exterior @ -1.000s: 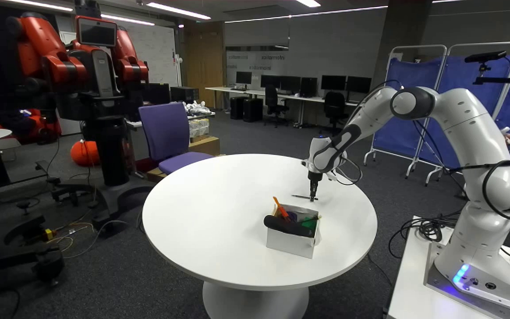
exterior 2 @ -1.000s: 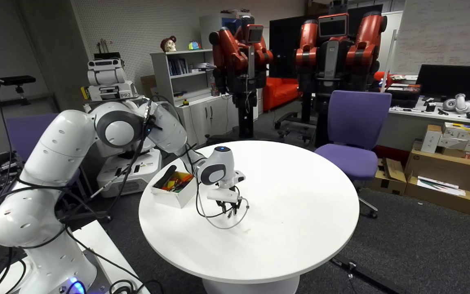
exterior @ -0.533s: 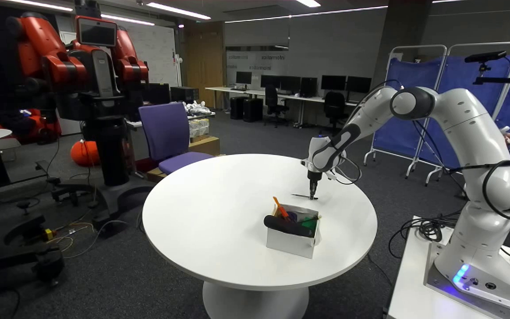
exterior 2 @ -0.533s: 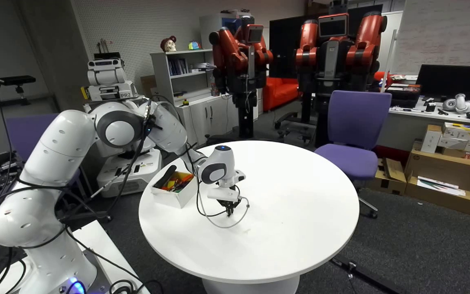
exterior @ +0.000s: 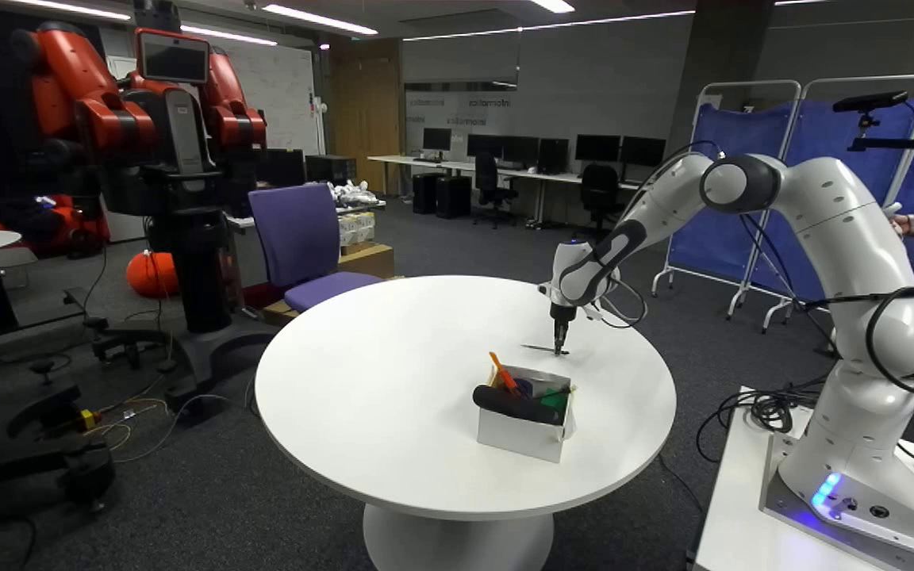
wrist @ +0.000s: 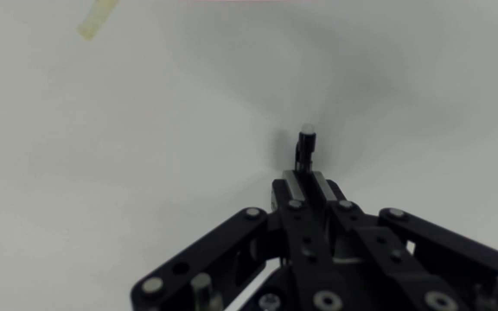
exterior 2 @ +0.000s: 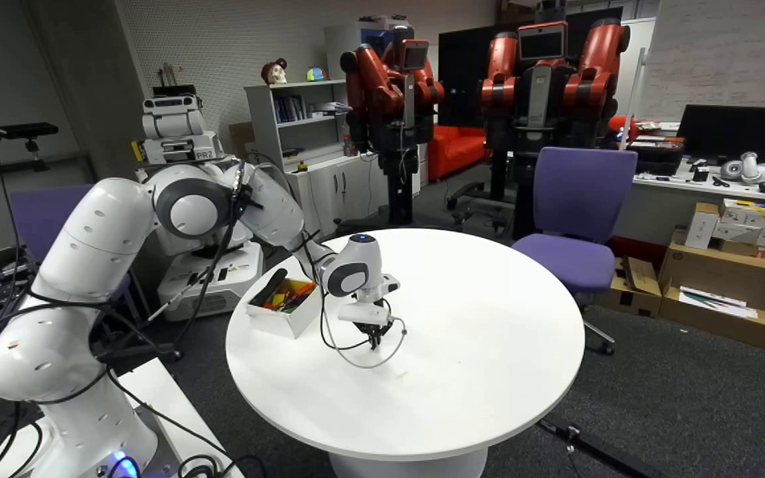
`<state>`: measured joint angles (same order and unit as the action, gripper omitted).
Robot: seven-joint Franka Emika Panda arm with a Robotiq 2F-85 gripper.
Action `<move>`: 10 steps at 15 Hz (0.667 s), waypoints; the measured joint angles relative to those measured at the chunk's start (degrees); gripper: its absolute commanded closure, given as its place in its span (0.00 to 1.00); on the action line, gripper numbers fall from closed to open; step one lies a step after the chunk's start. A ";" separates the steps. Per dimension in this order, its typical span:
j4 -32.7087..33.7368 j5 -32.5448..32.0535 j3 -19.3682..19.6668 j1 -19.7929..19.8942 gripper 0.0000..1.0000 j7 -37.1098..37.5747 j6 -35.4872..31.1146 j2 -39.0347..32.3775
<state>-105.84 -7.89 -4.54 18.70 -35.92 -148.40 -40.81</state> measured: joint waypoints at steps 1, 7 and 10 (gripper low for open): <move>-0.02 -0.03 0.03 -0.21 0.98 0.00 0.00 0.54; -1.17 -0.20 1.23 -4.76 0.98 2.19 2.54 7.31; -2.69 -0.34 1.40 -8.92 0.98 6.58 6.06 11.52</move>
<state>-108.53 -8.23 -3.15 9.78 -29.33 -142.34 -29.29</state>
